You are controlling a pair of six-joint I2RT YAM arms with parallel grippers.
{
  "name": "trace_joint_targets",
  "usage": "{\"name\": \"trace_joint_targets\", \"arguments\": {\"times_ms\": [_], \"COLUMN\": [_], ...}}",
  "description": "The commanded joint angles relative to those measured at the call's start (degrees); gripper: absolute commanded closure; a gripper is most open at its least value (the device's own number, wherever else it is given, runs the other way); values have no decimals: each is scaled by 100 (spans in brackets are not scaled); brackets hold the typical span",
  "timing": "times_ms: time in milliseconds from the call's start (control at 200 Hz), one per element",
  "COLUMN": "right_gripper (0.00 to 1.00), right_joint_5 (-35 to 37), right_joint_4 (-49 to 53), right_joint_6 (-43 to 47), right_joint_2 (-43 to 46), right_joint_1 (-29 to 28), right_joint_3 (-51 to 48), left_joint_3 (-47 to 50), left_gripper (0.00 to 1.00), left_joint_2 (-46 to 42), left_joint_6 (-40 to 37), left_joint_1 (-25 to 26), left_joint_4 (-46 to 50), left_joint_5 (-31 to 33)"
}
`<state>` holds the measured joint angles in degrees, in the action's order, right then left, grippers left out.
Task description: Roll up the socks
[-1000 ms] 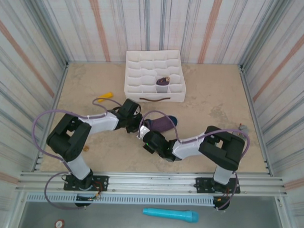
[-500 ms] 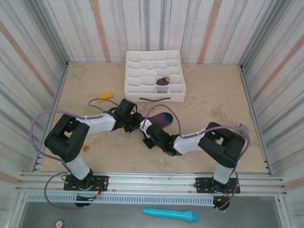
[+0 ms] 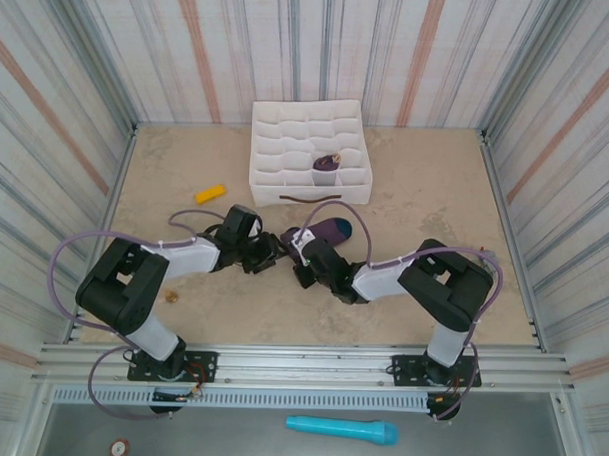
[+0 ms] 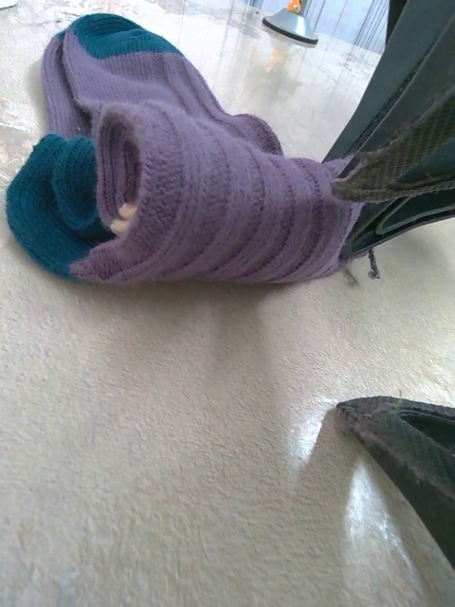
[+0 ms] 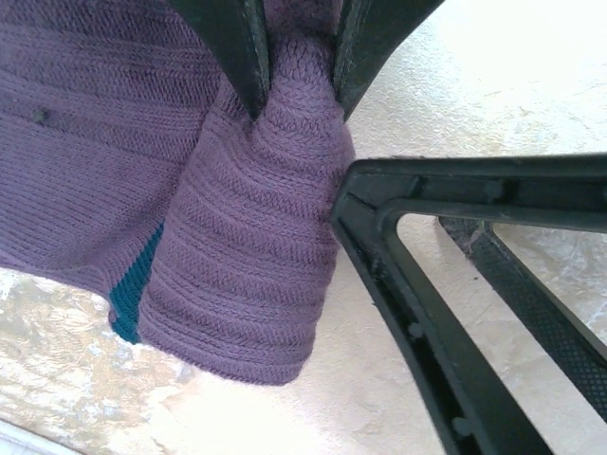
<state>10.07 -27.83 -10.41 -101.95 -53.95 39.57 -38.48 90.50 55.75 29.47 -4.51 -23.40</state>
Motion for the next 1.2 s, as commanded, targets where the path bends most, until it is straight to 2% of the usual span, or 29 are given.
{"name": "trace_joint_targets", "arguments": {"times_ms": [0, 235, 441, 591, 837, 1012, 1192], "right_gripper": [100, 100, 100, 100, 100, 100, 100], "right_joint_5": [-793, -2896, -4558, -4695, -5585, -5644, -5358], "right_joint_4": [1196, 718, 163, 444, 865, 1217, 1944], "right_joint_6": [-424, -969, -1796, -2005, -2796, -3339, -3436], "right_joint_2": [-288, -254, -641, -747, -1238, -1457, -1176], "right_joint_1": [377, 1457, 2292, 2484, 3218, 3495, 3507], "right_joint_3": [-536, -761, -768, -681, -368, -193, 19], "left_joint_3": [179, 125, 52, 32, -116, -381, -574], "left_gripper": [43, 43, 43, 43, 43, 43, 42], "left_joint_2": [-109, -166, -120, -103, -27, 173, 267], "left_joint_6": [41, 4, -2, -7, -65, -130, -229], "left_joint_1": [-38, -44, -37, -16, 133, 324, 459], "left_joint_4": [305, 390, 390, 390, 295, 214, 64], "left_joint_5": [0, 51, 40, 46, 150, 216, 385]}}
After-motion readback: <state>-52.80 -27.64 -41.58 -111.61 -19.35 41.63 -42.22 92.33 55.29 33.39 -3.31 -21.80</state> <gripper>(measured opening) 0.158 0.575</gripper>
